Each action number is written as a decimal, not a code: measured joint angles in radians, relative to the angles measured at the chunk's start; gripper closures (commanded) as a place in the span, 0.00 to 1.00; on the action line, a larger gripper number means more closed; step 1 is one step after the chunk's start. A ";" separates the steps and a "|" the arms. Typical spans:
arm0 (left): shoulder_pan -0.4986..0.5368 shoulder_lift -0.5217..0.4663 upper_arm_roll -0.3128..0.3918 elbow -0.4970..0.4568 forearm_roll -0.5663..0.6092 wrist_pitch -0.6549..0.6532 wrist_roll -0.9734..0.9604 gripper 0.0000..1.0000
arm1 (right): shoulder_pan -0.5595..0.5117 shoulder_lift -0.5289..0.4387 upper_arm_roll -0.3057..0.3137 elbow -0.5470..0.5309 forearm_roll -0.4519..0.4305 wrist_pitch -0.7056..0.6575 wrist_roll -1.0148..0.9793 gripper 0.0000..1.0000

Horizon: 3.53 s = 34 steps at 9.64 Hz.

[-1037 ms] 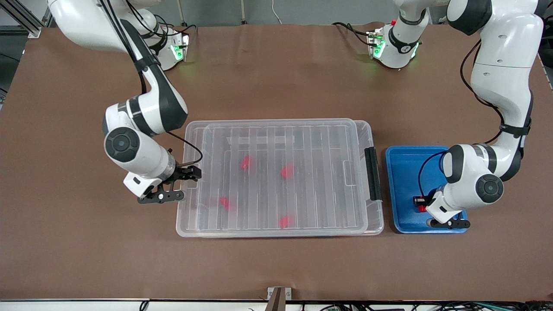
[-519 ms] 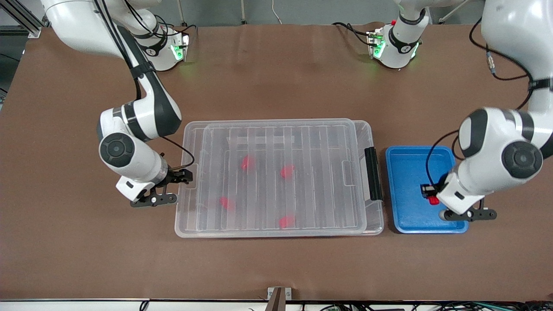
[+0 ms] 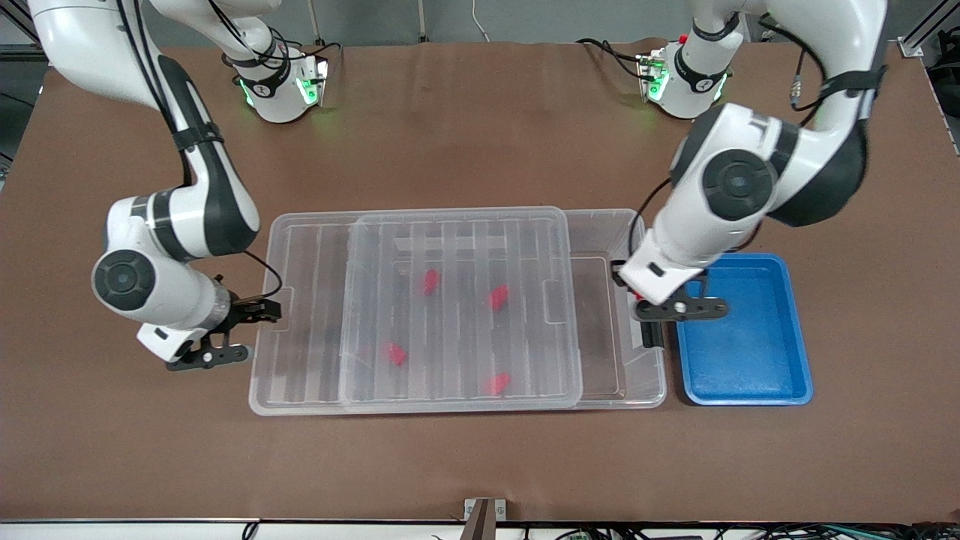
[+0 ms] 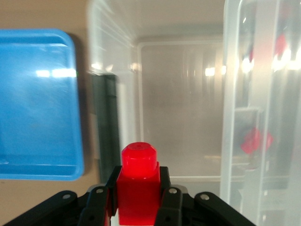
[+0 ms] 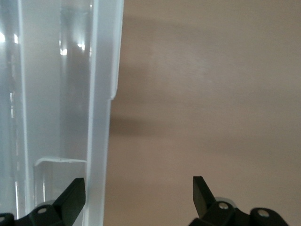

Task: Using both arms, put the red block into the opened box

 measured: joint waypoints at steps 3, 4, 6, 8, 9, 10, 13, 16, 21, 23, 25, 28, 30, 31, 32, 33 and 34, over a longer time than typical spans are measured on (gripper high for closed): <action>-0.020 0.124 -0.001 -0.034 0.000 0.189 -0.003 1.00 | -0.007 -0.004 -0.072 0.008 0.000 -0.019 -0.101 0.00; -0.035 0.169 -0.003 -0.054 -0.001 0.249 -0.013 1.00 | -0.008 -0.004 -0.090 0.010 0.000 -0.020 -0.132 0.00; -0.059 0.247 -0.004 -0.089 -0.001 0.353 -0.032 1.00 | -0.008 -0.005 -0.106 0.013 -0.001 -0.020 -0.153 0.00; -0.066 0.288 -0.005 -0.148 -0.001 0.466 -0.034 0.88 | -0.006 -0.006 -0.106 0.029 0.000 -0.020 -0.140 0.00; -0.070 0.296 -0.005 -0.180 -0.001 0.508 -0.034 0.51 | -0.004 -0.011 -0.105 0.048 0.000 -0.022 -0.091 0.00; -0.071 0.302 -0.005 -0.198 -0.001 0.527 -0.034 0.01 | -0.004 -0.034 -0.105 0.067 0.001 -0.028 -0.025 0.00; -0.062 0.283 -0.005 -0.185 -0.001 0.515 -0.034 0.00 | -0.006 -0.212 -0.108 0.092 0.017 -0.107 0.093 0.00; -0.050 0.079 -0.006 -0.143 -0.001 0.338 -0.034 0.00 | -0.033 -0.403 -0.146 0.093 0.093 -0.340 0.111 0.00; 0.114 -0.202 0.008 0.019 0.000 -0.058 0.060 0.00 | -0.086 -0.504 -0.176 0.108 0.102 -0.498 0.020 0.00; 0.208 -0.240 0.011 0.119 0.000 -0.197 0.214 0.00 | -0.091 -0.497 -0.171 0.108 0.102 -0.499 0.011 0.00; 0.289 -0.296 0.011 0.139 -0.003 -0.277 0.365 0.00 | -0.091 -0.497 -0.166 0.108 0.102 -0.503 0.011 0.00; 0.325 -0.360 0.015 0.118 -0.005 -0.345 0.468 0.00 | -0.091 -0.497 -0.166 0.108 0.102 -0.504 0.011 0.00; 0.323 -0.448 0.015 0.022 -0.008 -0.360 0.472 0.00 | -0.091 -0.497 -0.166 0.108 0.102 -0.504 0.011 0.00; 0.323 -0.481 0.017 -0.013 -0.011 -0.362 0.472 0.00 | -0.091 -0.497 -0.166 0.108 0.102 -0.504 0.011 0.00; 0.325 -0.494 0.021 -0.025 -0.013 -0.362 0.472 0.00 | -0.091 -0.497 -0.166 0.108 0.102 -0.504 0.011 0.00; 0.325 -0.495 0.023 -0.027 -0.014 -0.362 0.472 0.00 | -0.091 -0.497 -0.166 0.108 0.102 -0.504 0.011 0.00; 0.326 -0.494 0.025 -0.026 -0.021 -0.361 0.472 0.00 | -0.091 -0.497 -0.165 0.108 0.102 -0.504 0.011 0.00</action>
